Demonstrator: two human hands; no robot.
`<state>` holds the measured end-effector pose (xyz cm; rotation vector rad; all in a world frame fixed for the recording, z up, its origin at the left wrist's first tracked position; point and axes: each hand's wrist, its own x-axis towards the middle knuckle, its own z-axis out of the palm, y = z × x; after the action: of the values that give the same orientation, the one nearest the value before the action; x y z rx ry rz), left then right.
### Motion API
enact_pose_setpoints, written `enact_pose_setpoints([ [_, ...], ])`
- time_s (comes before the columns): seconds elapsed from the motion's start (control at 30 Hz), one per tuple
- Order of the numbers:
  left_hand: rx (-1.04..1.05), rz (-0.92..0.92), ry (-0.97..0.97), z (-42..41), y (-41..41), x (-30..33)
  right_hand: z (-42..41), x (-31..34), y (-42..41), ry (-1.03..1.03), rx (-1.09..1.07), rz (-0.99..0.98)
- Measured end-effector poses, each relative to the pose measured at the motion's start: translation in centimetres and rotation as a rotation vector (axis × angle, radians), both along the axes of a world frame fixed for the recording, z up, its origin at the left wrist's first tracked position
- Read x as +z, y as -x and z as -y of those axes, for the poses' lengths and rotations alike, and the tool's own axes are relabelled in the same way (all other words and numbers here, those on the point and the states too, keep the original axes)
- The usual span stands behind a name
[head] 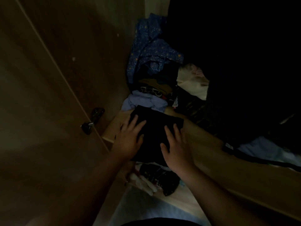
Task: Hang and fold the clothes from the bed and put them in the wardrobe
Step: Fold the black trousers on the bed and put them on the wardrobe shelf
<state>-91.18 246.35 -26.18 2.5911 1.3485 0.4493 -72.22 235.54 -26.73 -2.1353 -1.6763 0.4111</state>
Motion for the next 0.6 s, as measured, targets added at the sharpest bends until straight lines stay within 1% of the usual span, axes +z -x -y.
enact_pose_setpoints([
  [0.07, -0.022, -0.215, 0.074, 0.4, -0.4, -0.9, -0.9, -0.7, 0.5, 0.137, 0.084, 0.102],
  [0.1, -0.024, -0.292, 0.097, 0.3, -0.3, -1.8, -1.3, -1.2, 0.8, 0.203, 0.105, 0.160],
  [0.13, -0.021, -0.329, 0.107, 0.3, 0.0, -2.5, -1.5, -1.8, 1.2, 0.233, 0.115, 0.219],
  [0.17, -0.013, -0.329, 0.107, 0.3, 0.2, -3.1, -1.6, -2.2, 1.5, 0.238, 0.119, 0.259],
  [0.23, -0.002, -0.317, 0.096, 0.2, 0.5, -3.8, -1.9, -2.7, 2.2, 0.228, 0.110, 0.276],
  [0.5, 0.018, -0.339, 0.067, -4.7, 1.4, -4.3, -5.9, -3.1, 4.2, 0.212, 0.060, 0.270],
  [0.6, 0.025, -0.302, 0.064, -6.5, 2.0, -4.2, -7.7, -3.4, 5.2, 0.196, 0.036, 0.233],
])
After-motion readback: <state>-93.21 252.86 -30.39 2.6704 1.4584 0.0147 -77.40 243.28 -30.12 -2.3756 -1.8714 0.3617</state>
